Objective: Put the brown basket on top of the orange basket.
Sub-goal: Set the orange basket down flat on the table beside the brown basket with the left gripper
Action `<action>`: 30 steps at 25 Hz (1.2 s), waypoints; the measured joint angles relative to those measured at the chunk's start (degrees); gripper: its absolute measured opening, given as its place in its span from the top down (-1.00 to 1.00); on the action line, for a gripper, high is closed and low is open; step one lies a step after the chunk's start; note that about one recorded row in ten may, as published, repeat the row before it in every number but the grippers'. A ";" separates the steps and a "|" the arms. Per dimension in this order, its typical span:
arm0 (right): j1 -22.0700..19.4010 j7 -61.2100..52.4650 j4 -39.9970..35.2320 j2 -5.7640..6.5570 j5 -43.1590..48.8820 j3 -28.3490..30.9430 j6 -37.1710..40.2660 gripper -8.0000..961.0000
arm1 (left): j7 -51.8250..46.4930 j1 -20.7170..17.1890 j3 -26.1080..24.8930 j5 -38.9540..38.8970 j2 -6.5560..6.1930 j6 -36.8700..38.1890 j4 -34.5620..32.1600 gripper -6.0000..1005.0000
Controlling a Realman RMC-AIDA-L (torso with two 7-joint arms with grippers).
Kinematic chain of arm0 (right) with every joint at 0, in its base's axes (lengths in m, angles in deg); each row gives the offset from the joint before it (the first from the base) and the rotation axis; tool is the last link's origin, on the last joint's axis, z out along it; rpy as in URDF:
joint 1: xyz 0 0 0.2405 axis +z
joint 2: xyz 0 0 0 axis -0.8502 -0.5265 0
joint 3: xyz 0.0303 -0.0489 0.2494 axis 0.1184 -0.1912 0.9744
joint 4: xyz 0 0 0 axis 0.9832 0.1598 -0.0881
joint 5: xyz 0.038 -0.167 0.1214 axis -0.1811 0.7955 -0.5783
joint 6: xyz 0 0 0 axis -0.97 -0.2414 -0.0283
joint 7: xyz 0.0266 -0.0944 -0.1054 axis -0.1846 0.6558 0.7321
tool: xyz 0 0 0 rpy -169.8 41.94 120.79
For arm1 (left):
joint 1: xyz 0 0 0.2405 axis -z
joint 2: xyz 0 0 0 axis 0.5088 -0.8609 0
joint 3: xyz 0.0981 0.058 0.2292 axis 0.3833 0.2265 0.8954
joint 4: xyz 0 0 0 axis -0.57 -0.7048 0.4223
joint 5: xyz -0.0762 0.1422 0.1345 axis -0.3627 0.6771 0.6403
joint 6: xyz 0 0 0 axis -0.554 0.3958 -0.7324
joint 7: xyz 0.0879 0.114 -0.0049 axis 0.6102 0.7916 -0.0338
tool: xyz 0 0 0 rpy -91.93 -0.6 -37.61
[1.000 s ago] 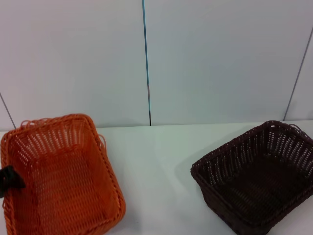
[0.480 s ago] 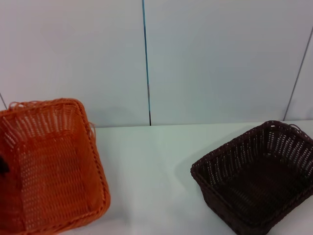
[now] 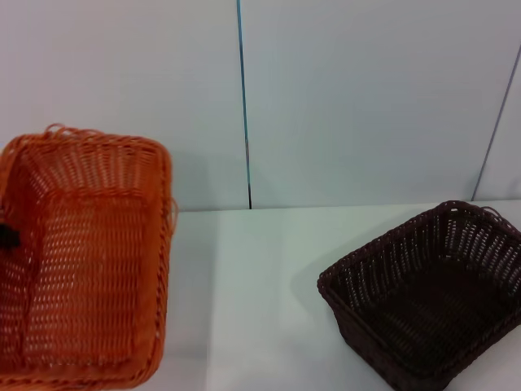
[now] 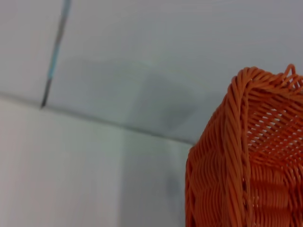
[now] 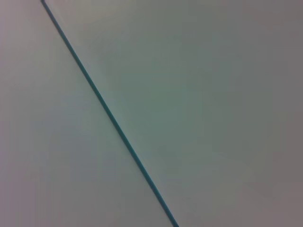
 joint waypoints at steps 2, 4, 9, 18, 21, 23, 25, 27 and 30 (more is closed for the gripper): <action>-0.01 -0.19 0.01 -0.15 -0.02 0.05 0.13 -0.65 | 4.33 0.86 0.15 -0.54 -0.49 0.93 0.02 0.69; -0.08 -0.27 0.20 -0.41 -0.03 0.08 0.26 -0.65 | 8.52 2.05 0.43 -0.71 -1.01 2.06 0.09 0.69; -0.11 -0.33 0.46 -0.76 -0.04 0.05 1.32 -0.65 | 14.47 4.54 3.75 -0.28 -1.96 2.81 0.49 0.69; -0.98 0.07 0.49 -0.80 0.44 -0.99 3.09 -0.65 | 24.56 8.30 10.87 2.62 -2.20 2.09 0.50 0.69; -1.60 0.08 0.49 -0.85 0.47 -0.98 3.18 -0.65 | 28.20 9.38 13.94 3.94 -1.93 1.86 0.40 0.69; -2.12 0.01 0.50 -0.95 0.48 -0.79 3.35 -0.65 | 29.88 10.43 16.80 5.88 -1.49 0.93 0.45 0.69; -2.96 -0.22 0.50 -1.20 0.45 -0.56 3.96 -0.65 | 30.34 11.32 18.82 7.44 -1.14 0.20 0.86 0.69; -3.27 -0.28 0.50 -1.24 0.45 -0.50 4.07 -0.65 | 30.81 12.03 20.33 8.26 -0.96 -0.01 1.32 0.69; -3.99 -0.37 0.49 -1.42 0.36 -0.44 4.29 -0.65 | 31.10 13.06 21.87 8.50 -0.70 -0.01 1.93 0.69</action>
